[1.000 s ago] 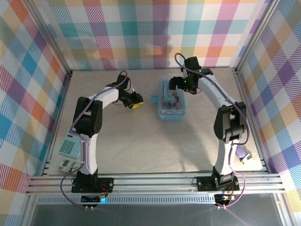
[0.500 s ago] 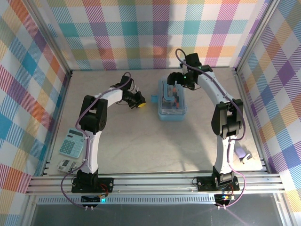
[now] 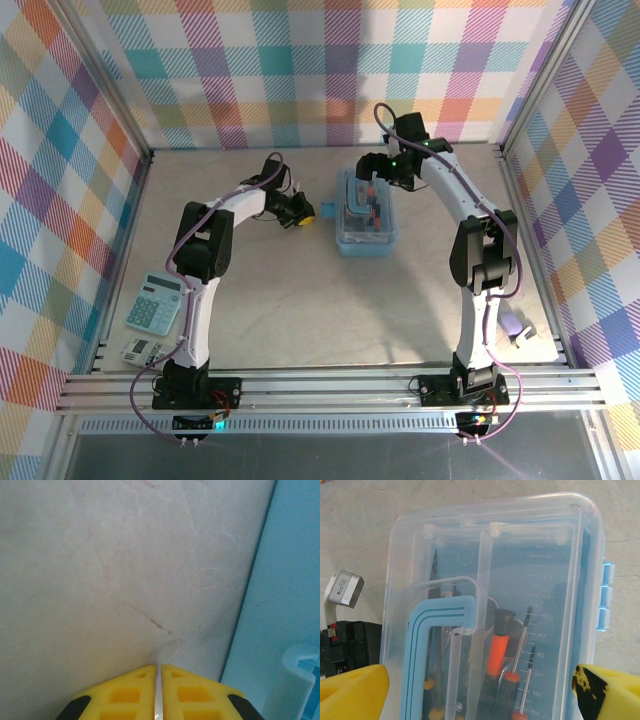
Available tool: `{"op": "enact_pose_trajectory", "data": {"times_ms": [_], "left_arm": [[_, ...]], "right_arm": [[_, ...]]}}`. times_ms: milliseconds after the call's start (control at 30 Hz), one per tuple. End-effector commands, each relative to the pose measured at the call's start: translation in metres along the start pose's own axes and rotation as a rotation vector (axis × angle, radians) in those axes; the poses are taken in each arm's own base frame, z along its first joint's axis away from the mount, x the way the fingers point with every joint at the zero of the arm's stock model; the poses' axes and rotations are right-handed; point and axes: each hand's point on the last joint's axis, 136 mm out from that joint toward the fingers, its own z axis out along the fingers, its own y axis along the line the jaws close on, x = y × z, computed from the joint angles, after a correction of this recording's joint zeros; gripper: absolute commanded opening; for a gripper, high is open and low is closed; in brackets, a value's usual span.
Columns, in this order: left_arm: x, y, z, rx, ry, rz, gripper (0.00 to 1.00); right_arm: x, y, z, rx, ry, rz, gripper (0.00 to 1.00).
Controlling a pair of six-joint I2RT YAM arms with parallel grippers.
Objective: Pack the tool kit
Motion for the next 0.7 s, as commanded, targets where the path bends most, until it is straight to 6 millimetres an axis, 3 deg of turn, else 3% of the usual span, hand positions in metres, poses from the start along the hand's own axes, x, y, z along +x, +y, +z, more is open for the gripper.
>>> {"op": "enact_pose_trajectory", "data": {"times_ms": [0,667], "left_arm": [[0.029,-0.030,0.030,0.075,0.074,0.047,0.12],[0.025,-0.054,0.013,0.096,0.051,0.087,0.12]], "right_arm": [[0.022,-0.005,0.025,-0.019,0.084,0.003,0.95],[0.030,-0.005,0.026,-0.031,0.102,0.009,0.95]]}}
